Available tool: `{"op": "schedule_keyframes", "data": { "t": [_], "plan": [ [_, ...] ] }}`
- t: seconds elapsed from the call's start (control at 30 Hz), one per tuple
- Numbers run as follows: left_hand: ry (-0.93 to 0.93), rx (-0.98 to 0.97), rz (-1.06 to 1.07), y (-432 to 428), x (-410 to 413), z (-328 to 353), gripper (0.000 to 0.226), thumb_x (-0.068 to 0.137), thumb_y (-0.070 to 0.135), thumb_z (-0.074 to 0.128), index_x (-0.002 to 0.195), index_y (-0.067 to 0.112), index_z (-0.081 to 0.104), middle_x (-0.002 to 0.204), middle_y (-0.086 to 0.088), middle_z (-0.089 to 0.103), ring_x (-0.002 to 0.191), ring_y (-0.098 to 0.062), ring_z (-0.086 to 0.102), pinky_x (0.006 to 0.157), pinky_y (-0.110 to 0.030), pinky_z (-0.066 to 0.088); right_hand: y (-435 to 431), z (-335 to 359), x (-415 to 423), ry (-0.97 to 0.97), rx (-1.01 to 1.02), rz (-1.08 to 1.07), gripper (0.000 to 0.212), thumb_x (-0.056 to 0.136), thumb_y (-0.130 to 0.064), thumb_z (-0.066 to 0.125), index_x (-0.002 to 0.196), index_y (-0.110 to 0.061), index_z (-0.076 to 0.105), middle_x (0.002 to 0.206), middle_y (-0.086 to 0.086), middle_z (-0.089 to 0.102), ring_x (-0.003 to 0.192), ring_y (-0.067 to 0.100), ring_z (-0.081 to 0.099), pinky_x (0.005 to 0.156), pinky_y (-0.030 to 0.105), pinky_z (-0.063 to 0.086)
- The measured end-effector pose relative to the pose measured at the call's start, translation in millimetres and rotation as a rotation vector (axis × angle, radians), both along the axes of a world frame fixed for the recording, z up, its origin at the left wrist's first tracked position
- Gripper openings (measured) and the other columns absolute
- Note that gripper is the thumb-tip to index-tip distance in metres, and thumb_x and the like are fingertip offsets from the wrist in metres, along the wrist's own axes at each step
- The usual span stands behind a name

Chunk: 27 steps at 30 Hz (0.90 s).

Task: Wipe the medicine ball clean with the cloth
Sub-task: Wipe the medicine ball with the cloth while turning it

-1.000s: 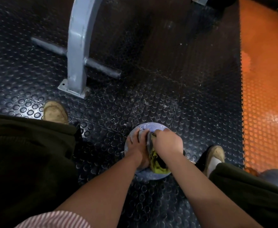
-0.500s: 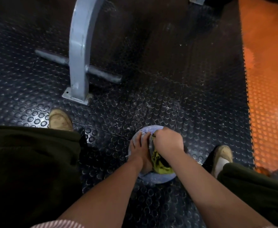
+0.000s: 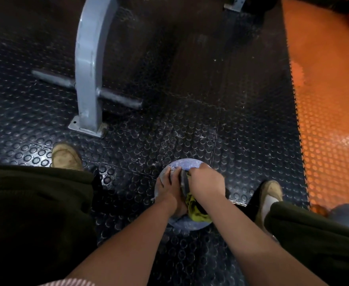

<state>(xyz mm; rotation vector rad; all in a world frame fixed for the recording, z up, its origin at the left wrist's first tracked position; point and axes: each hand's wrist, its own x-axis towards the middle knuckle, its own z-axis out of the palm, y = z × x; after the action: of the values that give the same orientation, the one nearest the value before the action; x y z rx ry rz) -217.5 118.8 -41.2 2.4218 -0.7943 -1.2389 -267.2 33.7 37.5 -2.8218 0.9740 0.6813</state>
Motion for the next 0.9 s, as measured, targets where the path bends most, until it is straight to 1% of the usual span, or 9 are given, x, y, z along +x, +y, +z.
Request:
{"op": "schedule_keyframes", "data": {
  "t": [0.13, 0.27, 0.37, 0.5, 0.6, 0.67, 0.73, 0.8, 0.9],
  "plan": [
    [0.054, -0.101, 0.011, 12, 10, -3, 0.129, 0.064, 0.043, 0.086, 0.15, 0.034, -0.011, 0.157, 0.0, -0.02, 0.146, -0.031, -0.014, 0.121, -0.048, 0.008, -14, -4, -21, -0.037, 0.068, -0.122, 0.031, 0.099, -0.03, 0.039, 0.125, -0.022, 0.055, 0.119, 0.007, 0.054, 0.099, 0.028, 0.059, 0.071, 0.034, 0.045],
    [0.043, -0.116, 0.012, 15, 9, 0, 0.142, 0.052, 0.052, 0.09, 0.149, 0.035, -0.011, 0.155, 0.004, -0.022, 0.145, -0.028, -0.013, 0.119, -0.048, 0.01, -25, -1, -34, -0.059, 0.082, -0.257, 0.03, 0.098, -0.03, 0.04, 0.118, -0.022, 0.06, 0.11, 0.006, 0.06, 0.097, 0.026, 0.06, 0.069, 0.031, 0.043],
    [0.011, -0.117, 0.0, 13, 4, -6, 0.134, 0.061, 0.047, 0.086, 0.151, 0.03, -0.012, 0.156, -0.003, -0.023, 0.145, -0.032, -0.014, 0.12, -0.05, 0.008, -17, 2, -16, -0.017, 0.04, -0.193, 0.028, 0.097, -0.019, 0.04, 0.117, -0.017, 0.06, 0.116, 0.008, 0.06, 0.102, 0.027, 0.06, 0.069, 0.03, 0.04],
    [0.009, -0.036, 0.012, 6, 1, -8, 0.122, 0.074, 0.037, 0.077, 0.149, 0.032, -0.019, 0.156, 0.001, -0.03, 0.146, -0.033, -0.02, 0.12, -0.049, 0.007, 7, 7, 16, 0.002, 0.012, -0.015, 0.031, 0.097, -0.009, 0.04, 0.12, -0.012, 0.059, 0.126, 0.011, 0.053, 0.108, 0.025, 0.058, 0.067, 0.031, 0.037],
    [0.037, -0.088, 0.069, 8, 7, -8, 0.119, 0.072, 0.037, 0.078, 0.153, 0.029, -0.009, 0.159, 0.001, -0.021, 0.147, -0.031, -0.014, 0.12, -0.041, 0.005, 10, 5, 19, 0.008, 0.029, 0.051, 0.029, 0.097, -0.01, 0.04, 0.119, -0.013, 0.058, 0.127, 0.012, 0.051, 0.106, 0.025, 0.058, 0.066, 0.031, 0.039],
    [0.037, -0.161, 0.105, 15, 11, -8, 0.131, 0.053, 0.051, 0.081, 0.153, 0.027, 0.0, 0.16, -0.001, -0.012, 0.148, -0.028, -0.006, 0.119, -0.037, 0.007, 2, 1, 10, -0.019, 0.051, -0.006, 0.028, 0.096, -0.013, 0.042, 0.118, -0.016, 0.059, 0.122, 0.009, 0.054, 0.102, 0.025, 0.059, 0.065, 0.031, 0.04],
    [0.06, -0.191, 0.055, 20, 13, -5, 0.145, 0.038, 0.06, 0.081, 0.153, 0.026, -0.001, 0.159, -0.003, -0.013, 0.147, -0.028, -0.005, 0.12, -0.038, 0.008, -11, -3, -3, -0.043, 0.063, -0.112, 0.027, 0.095, -0.017, 0.044, 0.116, -0.019, 0.061, 0.114, 0.006, 0.059, 0.097, 0.025, 0.061, 0.065, 0.029, 0.041],
    [0.066, -0.179, 0.035, 22, 14, -5, 0.147, 0.044, 0.052, 0.092, 0.151, 0.031, -0.006, 0.157, 0.0, -0.017, 0.146, -0.027, -0.007, 0.121, -0.043, 0.01, -26, -4, -20, -0.049, 0.079, -0.242, 0.025, 0.095, -0.023, 0.045, 0.11, -0.02, 0.064, 0.105, 0.004, 0.063, 0.09, 0.025, 0.061, 0.066, 0.028, 0.042],
    [0.053, -0.173, 0.023, 22, 15, -6, 0.147, 0.045, 0.048, 0.094, 0.151, 0.034, -0.006, 0.155, 0.006, -0.019, 0.146, -0.026, -0.01, 0.12, -0.049, 0.013, -41, -5, -40, -0.058, 0.14, -0.369, 0.025, 0.096, -0.032, 0.043, 0.103, -0.022, 0.066, 0.098, 0.001, 0.065, 0.085, 0.023, 0.057, 0.066, 0.028, 0.039]
  ]
}}
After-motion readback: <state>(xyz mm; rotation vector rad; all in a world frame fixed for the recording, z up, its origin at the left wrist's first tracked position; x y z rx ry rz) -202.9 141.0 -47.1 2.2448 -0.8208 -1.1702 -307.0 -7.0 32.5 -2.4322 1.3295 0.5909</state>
